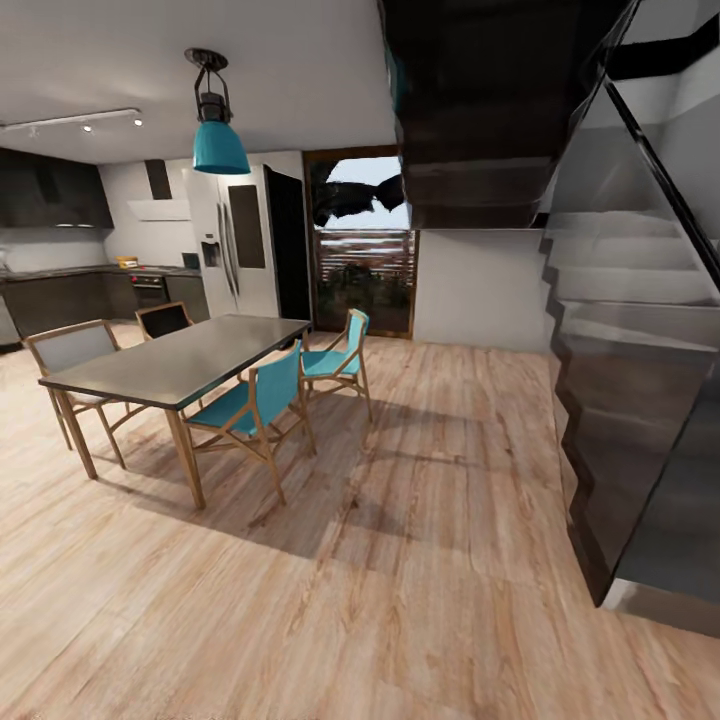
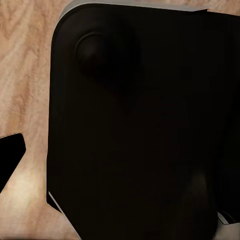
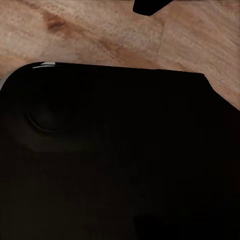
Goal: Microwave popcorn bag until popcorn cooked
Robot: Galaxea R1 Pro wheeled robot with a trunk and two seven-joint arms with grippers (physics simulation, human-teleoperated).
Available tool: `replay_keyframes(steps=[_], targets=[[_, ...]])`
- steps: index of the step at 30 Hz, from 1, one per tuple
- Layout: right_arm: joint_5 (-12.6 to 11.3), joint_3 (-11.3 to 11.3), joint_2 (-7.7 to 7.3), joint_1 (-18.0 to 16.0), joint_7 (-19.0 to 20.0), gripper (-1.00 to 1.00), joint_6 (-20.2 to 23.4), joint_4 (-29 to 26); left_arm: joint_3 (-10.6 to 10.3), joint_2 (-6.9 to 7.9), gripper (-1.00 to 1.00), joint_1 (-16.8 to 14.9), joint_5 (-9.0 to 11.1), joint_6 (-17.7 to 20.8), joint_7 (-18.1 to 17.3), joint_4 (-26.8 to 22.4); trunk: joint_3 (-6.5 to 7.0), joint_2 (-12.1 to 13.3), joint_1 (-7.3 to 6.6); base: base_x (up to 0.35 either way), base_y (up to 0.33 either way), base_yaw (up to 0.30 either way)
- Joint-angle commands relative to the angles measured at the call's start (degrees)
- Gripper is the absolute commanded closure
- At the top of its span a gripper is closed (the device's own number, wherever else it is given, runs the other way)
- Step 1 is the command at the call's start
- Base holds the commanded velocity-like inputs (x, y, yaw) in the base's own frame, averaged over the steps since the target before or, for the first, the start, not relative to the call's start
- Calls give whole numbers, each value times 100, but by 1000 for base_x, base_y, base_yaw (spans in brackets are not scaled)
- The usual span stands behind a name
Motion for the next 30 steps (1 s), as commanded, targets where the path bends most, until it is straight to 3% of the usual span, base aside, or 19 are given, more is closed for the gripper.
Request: replay_keyframes(steps=[1,30], targets=[[1,-3,1,-1,-6,-100,-28,4,-1,-1,-100,1,49,-7,1,-5,-4,-2,0,0,0,269],[-5,-9,1,-1,-9,-100,-37,6,-54,92,-100,1,-12,-7,1,-5,-4,-2,0,0,0,268]])
